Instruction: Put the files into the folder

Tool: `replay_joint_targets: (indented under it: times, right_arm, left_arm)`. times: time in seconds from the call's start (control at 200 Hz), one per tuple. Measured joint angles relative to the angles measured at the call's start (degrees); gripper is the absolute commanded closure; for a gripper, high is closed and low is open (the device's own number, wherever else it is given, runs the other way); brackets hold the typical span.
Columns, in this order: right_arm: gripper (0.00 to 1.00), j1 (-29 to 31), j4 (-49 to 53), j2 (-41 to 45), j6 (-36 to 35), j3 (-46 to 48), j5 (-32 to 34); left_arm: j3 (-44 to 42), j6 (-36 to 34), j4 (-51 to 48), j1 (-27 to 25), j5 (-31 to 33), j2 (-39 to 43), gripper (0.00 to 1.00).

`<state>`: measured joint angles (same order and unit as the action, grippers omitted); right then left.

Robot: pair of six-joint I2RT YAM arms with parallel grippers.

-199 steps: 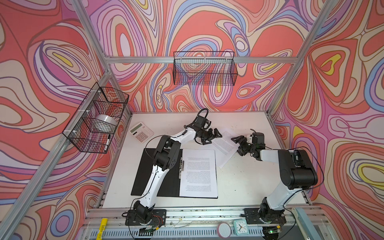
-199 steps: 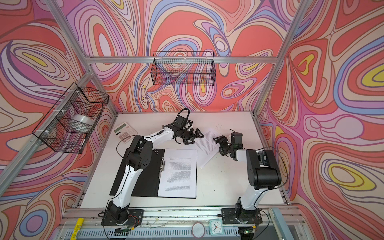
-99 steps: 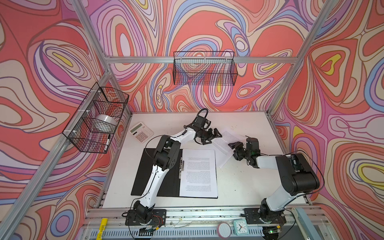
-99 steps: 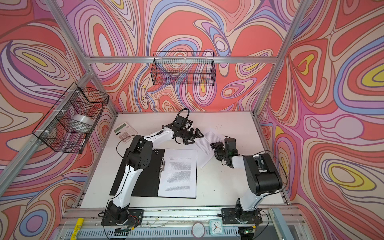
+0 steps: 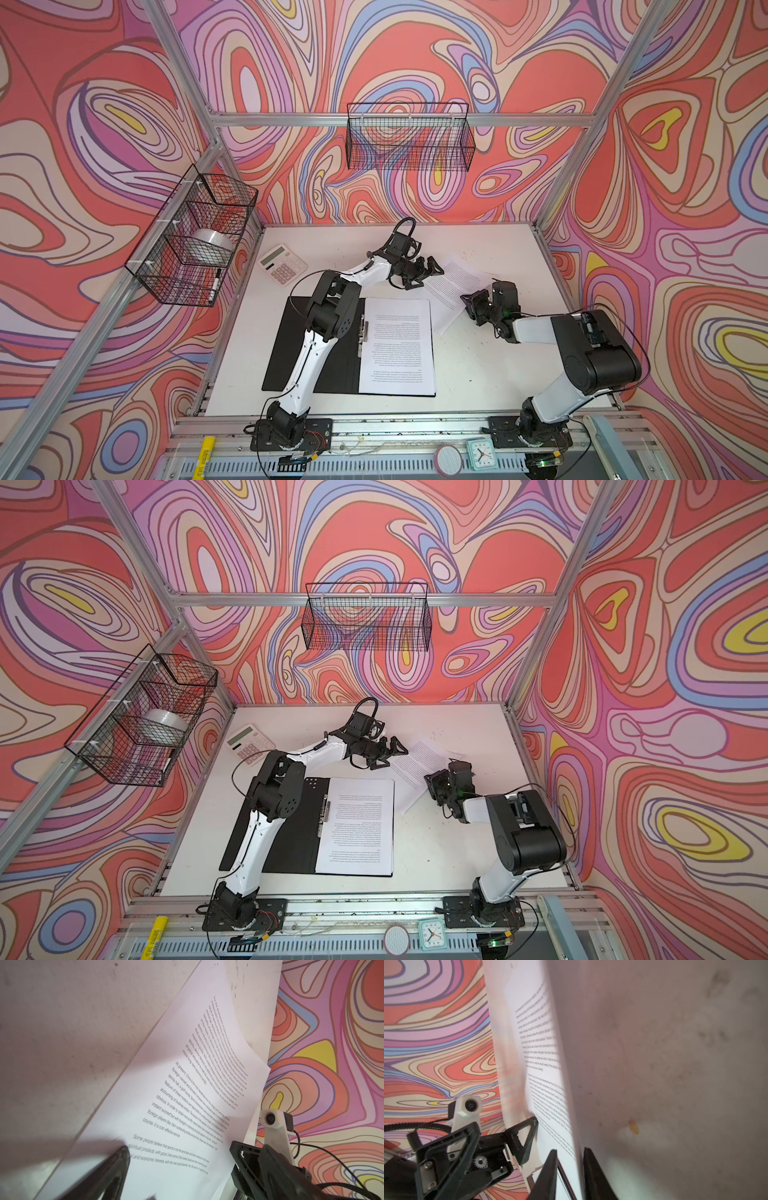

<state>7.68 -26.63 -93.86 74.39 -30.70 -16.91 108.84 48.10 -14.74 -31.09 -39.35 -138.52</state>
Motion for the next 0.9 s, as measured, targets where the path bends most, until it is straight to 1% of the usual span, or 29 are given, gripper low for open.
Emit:
replay_joint_targets:
  times: [0.075,0.285,0.426,0.521,0.631,0.756,0.901]
  right_arm:
    - [1.0,0.1,0.1,0.3,0.1,0.1,0.3]
    - [1.0,0.1,3.8,1.9,-2.9,-0.6,0.7]
    - [1.0,-0.1,10.1,4.8,-8.3,-4.3,0.8]
    - [1.0,-1.1,14.2,7.8,-12.6,-7.1,0.6]
    - [1.0,-4.5,19.7,11.1,-18.2,-10.3,0.1]
    - [1.0,-7.4,26.2,12.4,-24.3,-15.3,0.2]
    - [1.0,-8.0,33.8,13.2,-31.8,-21.3,0.0]
  left_arm:
    - [-0.1,0.0,0.2,0.0,-0.2,0.1,0.02]
    - [0.2,0.0,-0.9,0.2,-1.0,0.6,0.02]
    - [0.7,0.0,-1.3,0.5,-2.8,3.7,0.02]
    - [0.7,-0.2,-0.9,0.7,-3.8,9.0,0.02]
    - [0.4,-1.3,-0.5,0.8,-3.5,17.4,0.02]
    - [-2.8,-3.9,-0.5,0.8,0.0,28.1,0.02]
    - [-11.8,-7.3,-1.4,0.8,5.4,39.1,0.01]
